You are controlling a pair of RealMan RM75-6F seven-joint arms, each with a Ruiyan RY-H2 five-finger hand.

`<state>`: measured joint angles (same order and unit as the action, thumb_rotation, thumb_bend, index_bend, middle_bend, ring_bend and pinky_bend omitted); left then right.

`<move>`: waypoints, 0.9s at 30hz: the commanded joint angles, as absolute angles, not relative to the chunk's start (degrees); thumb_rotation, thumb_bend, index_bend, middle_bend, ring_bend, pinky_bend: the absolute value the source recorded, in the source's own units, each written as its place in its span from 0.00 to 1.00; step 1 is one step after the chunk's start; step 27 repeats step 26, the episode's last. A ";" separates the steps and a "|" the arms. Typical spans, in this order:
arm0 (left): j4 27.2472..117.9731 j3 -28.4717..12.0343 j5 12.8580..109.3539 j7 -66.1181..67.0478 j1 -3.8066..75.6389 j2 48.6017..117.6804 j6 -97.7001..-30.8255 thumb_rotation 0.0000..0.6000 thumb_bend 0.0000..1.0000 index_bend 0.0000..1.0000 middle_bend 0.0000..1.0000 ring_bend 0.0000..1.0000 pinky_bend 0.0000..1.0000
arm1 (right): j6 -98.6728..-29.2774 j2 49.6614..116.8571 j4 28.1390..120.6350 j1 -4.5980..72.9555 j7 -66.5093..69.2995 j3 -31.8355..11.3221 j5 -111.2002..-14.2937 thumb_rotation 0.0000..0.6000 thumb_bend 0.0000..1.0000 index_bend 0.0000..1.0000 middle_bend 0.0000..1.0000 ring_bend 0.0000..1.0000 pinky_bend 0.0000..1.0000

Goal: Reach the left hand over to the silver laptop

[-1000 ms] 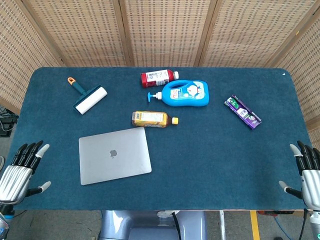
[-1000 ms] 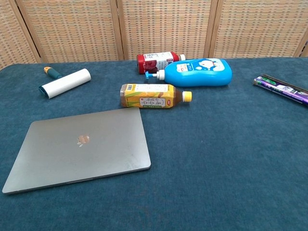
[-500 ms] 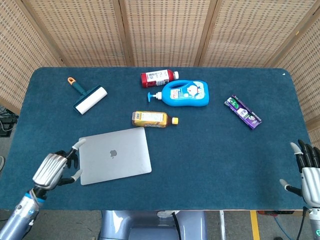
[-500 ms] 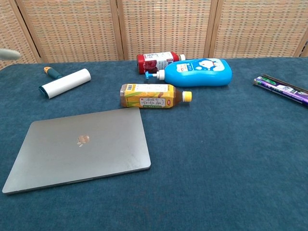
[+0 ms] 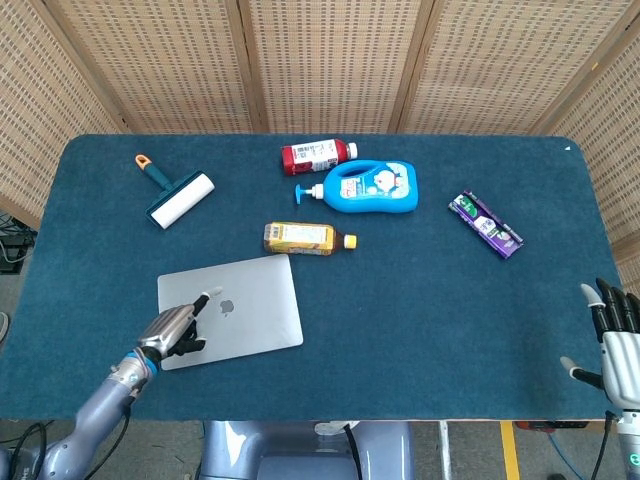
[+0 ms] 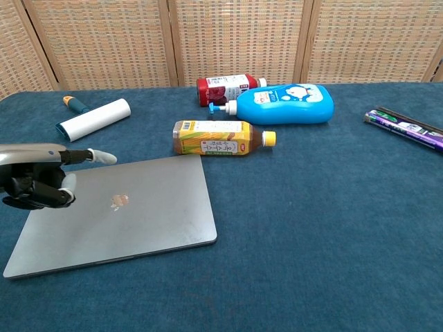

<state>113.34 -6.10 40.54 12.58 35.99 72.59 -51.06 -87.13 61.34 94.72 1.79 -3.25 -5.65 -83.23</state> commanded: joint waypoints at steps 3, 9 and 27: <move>115.40 -6.00 24.54 19.34 44.12 76.09 -51.91 1.00 1.00 0.00 0.99 1.00 1.00 | -87.02 61.32 94.66 1.81 -3.12 -5.59 -83.21 1.00 0.00 0.00 0.00 0.00 0.00; 113.34 -5.49 19.61 19.31 46.25 77.79 -52.50 1.00 1.00 0.00 0.99 1.00 1.00 | -87.23 61.17 94.72 1.71 -2.87 -5.63 -83.15 1.00 0.00 0.00 0.00 0.00 0.00; 111.54 -4.25 17.10 18.17 47.93 77.84 -51.84 1.00 1.00 0.00 0.99 1.00 1.00 | -87.29 61.15 94.70 1.70 -2.81 -5.57 -83.17 1.00 0.00 0.00 0.00 0.00 0.00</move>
